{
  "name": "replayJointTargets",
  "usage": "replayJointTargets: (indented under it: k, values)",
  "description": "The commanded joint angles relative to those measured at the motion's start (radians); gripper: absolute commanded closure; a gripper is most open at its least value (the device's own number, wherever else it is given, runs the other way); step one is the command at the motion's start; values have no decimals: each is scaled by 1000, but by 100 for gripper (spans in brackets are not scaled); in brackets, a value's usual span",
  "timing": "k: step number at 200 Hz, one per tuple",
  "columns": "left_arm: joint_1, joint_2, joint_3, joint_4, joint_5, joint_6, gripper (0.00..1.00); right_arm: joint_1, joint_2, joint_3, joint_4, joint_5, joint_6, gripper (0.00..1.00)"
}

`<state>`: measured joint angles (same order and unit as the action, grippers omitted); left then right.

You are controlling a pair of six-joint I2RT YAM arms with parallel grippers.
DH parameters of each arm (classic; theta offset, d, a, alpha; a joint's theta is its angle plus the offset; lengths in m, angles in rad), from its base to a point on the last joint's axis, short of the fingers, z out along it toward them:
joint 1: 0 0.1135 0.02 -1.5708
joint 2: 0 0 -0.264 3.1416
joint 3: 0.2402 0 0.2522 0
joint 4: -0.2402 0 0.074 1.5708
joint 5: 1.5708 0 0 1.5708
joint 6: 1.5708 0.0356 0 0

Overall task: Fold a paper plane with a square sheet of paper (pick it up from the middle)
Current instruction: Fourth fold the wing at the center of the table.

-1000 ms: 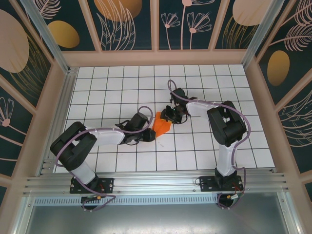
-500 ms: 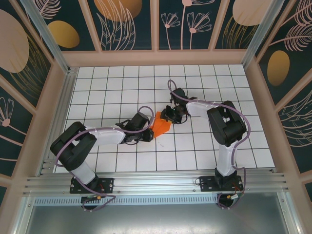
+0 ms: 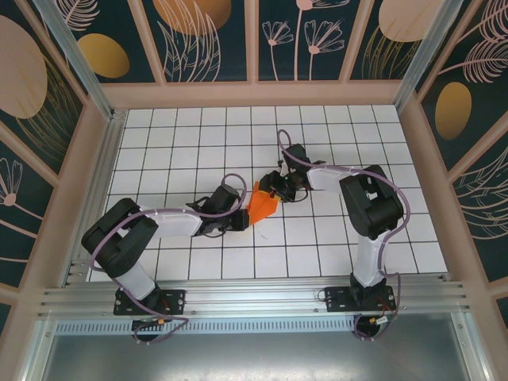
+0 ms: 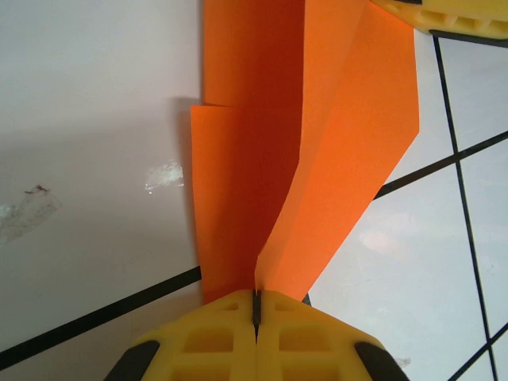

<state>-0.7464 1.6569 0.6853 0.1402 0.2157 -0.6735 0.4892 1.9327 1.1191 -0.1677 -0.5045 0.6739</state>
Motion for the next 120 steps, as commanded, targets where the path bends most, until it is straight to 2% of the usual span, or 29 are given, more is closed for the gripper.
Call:
replayJointTargets:
  k: [1, 44, 120]
  values:
    - [31, 0, -60, 120, 98, -66, 99, -12, 56, -65, -15, 59, 1, 41]
    - [87, 5, -140, 286, 214, -145, 99, -15, 56, -74, -12, 59, -4, 38]
    - [117, 104, -141, 332, 281, -231, 99, -16, 59, -66, -21, 62, -28, 37]
